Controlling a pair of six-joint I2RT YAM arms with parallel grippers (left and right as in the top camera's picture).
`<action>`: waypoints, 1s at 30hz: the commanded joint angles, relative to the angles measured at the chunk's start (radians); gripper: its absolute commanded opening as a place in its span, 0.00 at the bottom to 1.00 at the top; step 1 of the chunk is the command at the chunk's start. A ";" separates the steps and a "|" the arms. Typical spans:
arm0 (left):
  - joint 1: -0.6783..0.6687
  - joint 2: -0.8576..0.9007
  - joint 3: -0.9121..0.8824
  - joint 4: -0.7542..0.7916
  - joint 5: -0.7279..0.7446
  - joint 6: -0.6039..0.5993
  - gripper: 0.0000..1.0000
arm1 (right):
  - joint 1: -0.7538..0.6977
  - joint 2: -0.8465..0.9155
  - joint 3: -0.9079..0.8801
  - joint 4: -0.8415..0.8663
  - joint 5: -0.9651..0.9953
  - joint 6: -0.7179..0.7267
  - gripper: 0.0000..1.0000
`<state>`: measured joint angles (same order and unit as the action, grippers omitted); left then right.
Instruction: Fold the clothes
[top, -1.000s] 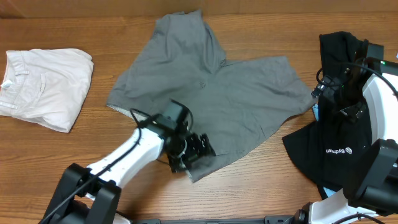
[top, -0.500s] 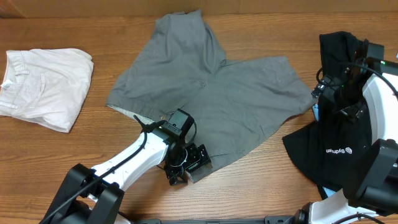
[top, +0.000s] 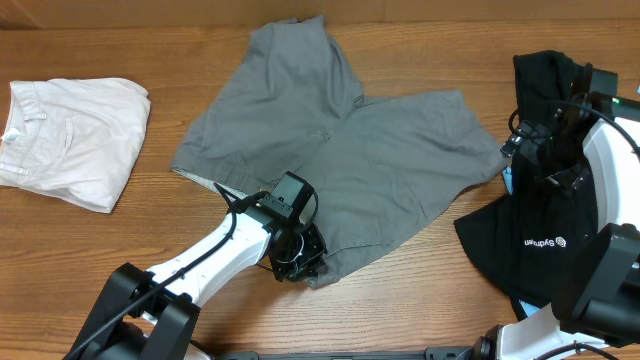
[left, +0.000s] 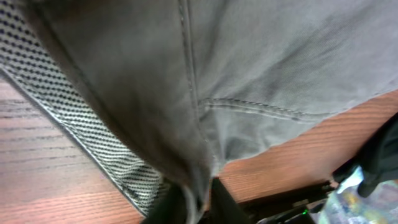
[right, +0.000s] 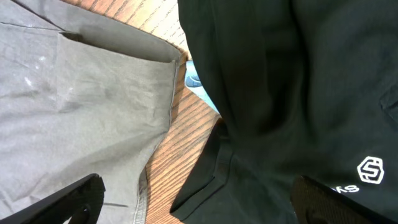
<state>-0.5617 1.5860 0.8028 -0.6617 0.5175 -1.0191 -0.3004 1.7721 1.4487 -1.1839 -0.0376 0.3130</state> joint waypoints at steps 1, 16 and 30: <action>-0.005 -0.004 -0.005 -0.021 -0.001 -0.006 0.04 | -0.003 -0.010 -0.003 0.004 -0.002 -0.006 1.00; 0.563 -0.018 -0.002 -0.257 -0.185 0.433 0.04 | -0.001 -0.010 -0.003 -0.005 -0.014 -0.011 1.00; 0.882 -0.018 -0.002 -0.340 -0.176 0.656 0.04 | 0.152 -0.010 -0.253 -0.008 -0.290 -0.142 0.94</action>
<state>0.3164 1.5856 0.8028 -0.9707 0.3603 -0.4435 -0.1860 1.7721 1.2522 -1.2240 -0.2649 0.1970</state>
